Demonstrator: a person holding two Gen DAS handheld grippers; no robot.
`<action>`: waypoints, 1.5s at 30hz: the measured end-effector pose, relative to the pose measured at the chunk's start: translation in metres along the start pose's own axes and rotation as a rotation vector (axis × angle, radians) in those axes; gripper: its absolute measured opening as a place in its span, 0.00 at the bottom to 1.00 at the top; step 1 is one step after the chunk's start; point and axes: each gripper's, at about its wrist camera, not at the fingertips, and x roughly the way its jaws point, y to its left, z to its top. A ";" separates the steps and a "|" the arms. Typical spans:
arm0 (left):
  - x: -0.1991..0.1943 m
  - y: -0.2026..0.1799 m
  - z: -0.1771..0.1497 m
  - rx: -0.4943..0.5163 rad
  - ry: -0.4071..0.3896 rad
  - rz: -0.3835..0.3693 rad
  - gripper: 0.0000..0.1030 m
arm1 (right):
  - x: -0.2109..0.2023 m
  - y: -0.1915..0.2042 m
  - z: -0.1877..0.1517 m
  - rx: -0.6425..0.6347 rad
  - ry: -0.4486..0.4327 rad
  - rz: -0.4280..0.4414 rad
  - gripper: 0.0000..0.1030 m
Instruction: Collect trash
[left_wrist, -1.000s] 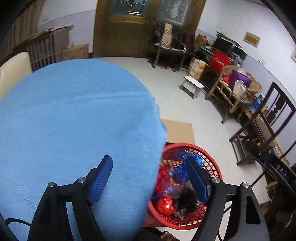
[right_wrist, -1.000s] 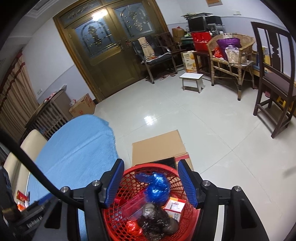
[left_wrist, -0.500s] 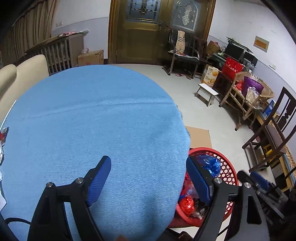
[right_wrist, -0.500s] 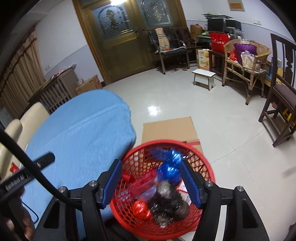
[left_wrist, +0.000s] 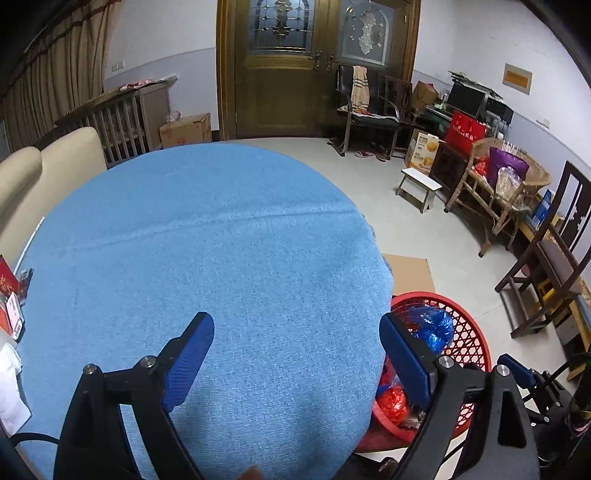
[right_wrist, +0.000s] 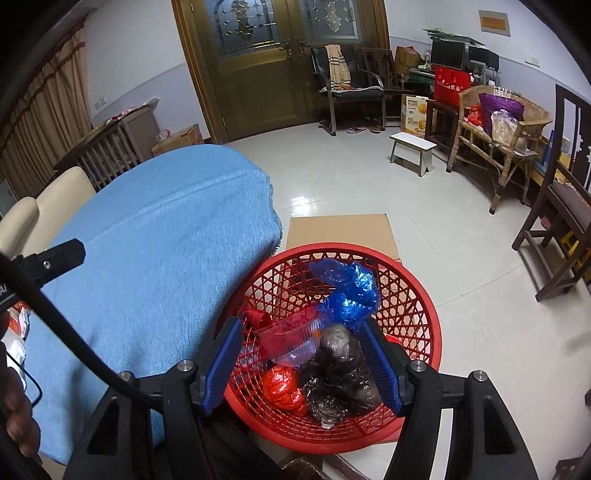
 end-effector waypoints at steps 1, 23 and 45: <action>0.000 0.000 0.000 0.002 -0.001 0.000 0.88 | 0.000 0.000 0.000 -0.002 0.001 -0.001 0.67; -0.007 -0.011 -0.008 0.079 -0.022 0.025 0.89 | 0.002 -0.009 -0.003 0.034 0.001 -0.018 0.68; -0.010 -0.020 -0.012 0.126 -0.021 0.013 0.89 | 0.004 -0.015 -0.004 0.054 0.011 -0.024 0.68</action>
